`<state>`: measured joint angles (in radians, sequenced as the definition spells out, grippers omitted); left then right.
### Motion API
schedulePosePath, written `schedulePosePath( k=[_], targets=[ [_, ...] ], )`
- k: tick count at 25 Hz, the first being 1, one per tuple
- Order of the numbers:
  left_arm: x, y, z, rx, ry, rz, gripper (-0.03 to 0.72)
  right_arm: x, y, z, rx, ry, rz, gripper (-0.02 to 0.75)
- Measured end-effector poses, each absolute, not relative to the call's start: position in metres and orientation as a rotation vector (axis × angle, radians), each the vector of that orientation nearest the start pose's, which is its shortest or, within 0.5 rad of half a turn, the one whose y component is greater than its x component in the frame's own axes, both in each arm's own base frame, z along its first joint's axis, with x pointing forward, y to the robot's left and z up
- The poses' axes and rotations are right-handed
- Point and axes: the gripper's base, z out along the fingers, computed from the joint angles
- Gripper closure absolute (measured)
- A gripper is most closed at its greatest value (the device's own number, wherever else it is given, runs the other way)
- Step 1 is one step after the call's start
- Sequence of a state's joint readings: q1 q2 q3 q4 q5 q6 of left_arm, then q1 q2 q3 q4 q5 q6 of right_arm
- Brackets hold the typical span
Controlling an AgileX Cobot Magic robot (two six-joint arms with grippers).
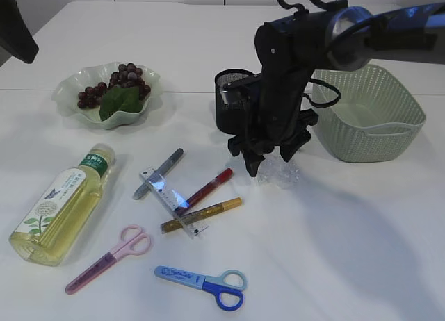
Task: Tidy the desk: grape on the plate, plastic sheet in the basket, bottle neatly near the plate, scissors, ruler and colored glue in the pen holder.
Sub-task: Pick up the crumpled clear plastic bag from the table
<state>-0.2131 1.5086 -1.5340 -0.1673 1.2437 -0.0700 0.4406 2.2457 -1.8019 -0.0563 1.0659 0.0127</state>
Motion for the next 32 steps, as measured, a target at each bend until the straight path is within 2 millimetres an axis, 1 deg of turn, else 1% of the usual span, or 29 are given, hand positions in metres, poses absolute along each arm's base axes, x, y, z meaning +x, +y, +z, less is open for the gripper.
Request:
schedulePosePath(
  k=[4,9,13,18,20,29,32],
  targets=[
    [0.296,-0.079,0.376,0.169,2.708,-0.315,0.223,0.424,0.195,0.171,-0.662,2.888,-0.02,0.153],
    [0.296,-0.079,0.376,0.169,2.708,-0.315,0.223,0.424,0.194,0.172,-0.666,2.897,-0.028,0.153],
    [0.296,-0.079,0.377,0.169,2.707,-0.318,0.223,0.422,0.196,0.176,-0.652,2.93,0.002,0.153],
    [0.295,-0.079,0.378,0.169,2.702,-0.318,0.226,0.426,0.199,0.191,-0.636,2.913,0.031,0.153],
    [0.295,-0.079,0.378,0.169,2.702,-0.318,0.229,0.427,0.199,0.194,-0.635,2.904,0.028,0.153],
    [0.295,-0.079,0.378,0.169,2.702,-0.318,0.231,0.429,0.196,0.194,-0.652,2.881,-0.029,0.153],
    [0.295,-0.079,0.378,0.169,2.702,-0.318,0.231,0.43,0.195,0.191,-0.659,2.879,-0.052,0.153]
  ],
)
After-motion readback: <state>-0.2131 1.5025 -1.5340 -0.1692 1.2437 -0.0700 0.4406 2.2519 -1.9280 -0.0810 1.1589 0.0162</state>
